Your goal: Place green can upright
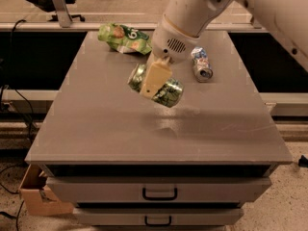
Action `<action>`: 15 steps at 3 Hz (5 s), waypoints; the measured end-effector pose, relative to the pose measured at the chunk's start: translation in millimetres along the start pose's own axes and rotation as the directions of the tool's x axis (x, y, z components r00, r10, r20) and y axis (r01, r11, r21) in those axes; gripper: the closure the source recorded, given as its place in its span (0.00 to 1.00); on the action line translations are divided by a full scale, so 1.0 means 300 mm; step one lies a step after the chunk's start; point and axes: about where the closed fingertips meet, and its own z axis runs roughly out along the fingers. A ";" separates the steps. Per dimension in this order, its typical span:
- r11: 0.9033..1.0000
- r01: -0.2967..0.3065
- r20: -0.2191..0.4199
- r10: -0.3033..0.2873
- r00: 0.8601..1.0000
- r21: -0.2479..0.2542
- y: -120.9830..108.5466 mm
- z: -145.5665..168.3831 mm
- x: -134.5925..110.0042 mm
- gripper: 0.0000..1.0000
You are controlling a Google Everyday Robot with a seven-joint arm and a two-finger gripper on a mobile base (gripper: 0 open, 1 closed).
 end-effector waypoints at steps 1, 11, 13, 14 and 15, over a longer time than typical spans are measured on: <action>0.999 0.054 0.143 -0.052 0.988 -0.010 -0.030 -0.046 -0.037 1.00; 0.950 -0.155 0.827 -0.147 0.543 0.271 -0.102 0.066 0.041 1.00; 0.951 -0.174 0.852 -0.135 0.506 0.254 -0.106 0.087 0.051 0.82; 0.952 -0.170 0.852 -0.136 0.506 0.253 -0.104 0.089 0.043 0.59; 0.953 -0.166 0.852 -0.137 0.506 0.252 -0.101 0.091 0.036 0.36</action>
Offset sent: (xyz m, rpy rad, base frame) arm 0.0158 0.0079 0.0443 0.6032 -0.0665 0.1062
